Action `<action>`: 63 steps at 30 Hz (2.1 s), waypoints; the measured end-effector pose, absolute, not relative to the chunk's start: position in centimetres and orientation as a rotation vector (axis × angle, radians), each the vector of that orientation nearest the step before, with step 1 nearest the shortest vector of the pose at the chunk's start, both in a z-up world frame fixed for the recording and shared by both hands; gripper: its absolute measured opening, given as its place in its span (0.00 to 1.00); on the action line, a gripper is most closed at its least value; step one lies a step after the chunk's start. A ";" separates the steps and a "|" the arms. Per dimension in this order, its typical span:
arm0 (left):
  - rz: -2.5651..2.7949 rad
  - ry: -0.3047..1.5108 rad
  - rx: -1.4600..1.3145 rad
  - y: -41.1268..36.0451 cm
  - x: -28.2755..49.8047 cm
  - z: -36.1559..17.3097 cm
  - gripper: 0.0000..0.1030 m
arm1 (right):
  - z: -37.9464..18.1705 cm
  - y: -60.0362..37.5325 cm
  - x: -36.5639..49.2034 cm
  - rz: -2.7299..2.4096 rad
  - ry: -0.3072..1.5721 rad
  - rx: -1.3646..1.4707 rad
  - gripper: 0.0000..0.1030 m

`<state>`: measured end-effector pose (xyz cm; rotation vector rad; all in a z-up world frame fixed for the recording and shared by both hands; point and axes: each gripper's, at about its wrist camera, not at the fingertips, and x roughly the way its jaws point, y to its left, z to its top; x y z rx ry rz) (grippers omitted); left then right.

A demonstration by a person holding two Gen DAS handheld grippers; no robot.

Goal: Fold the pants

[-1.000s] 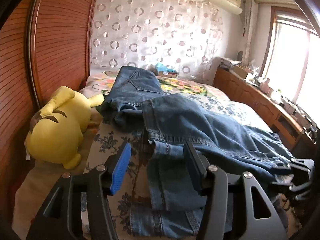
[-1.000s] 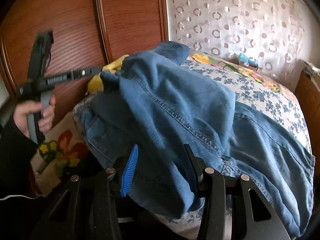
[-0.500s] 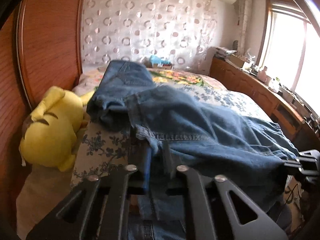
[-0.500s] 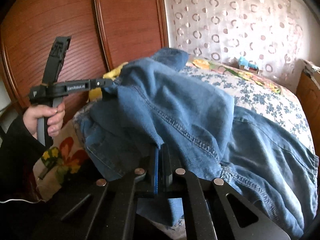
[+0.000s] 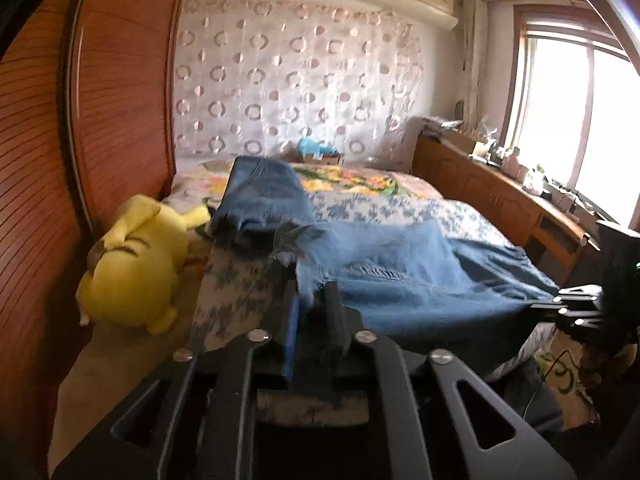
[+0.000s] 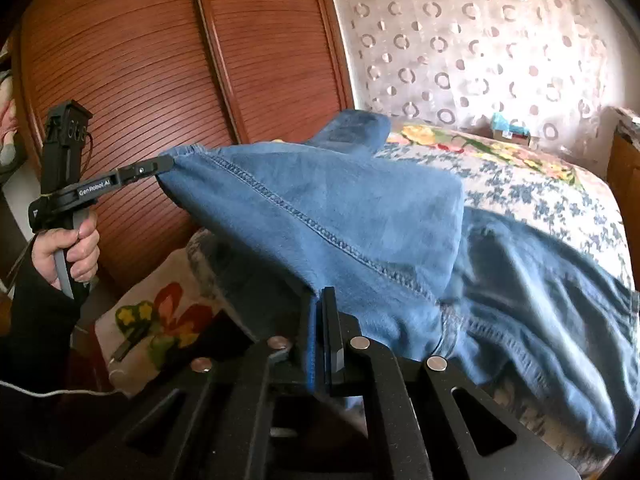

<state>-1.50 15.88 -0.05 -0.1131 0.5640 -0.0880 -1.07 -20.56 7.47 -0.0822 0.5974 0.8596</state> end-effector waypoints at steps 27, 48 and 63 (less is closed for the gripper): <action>-0.057 0.629 -0.123 16.2 7.8 -4.5 0.47 | 4.3 -21.2 11.4 0.581 0.664 -0.040 0.40; -0.104 0.677 0.002 13.7 11.9 -6.0 0.04 | 0.1 -20.0 13.9 0.600 0.714 0.039 0.40; -0.026 0.635 -0.013 14.6 12.7 -2.9 0.31 | -1.3 -21.8 13.7 0.606 0.703 0.160 0.40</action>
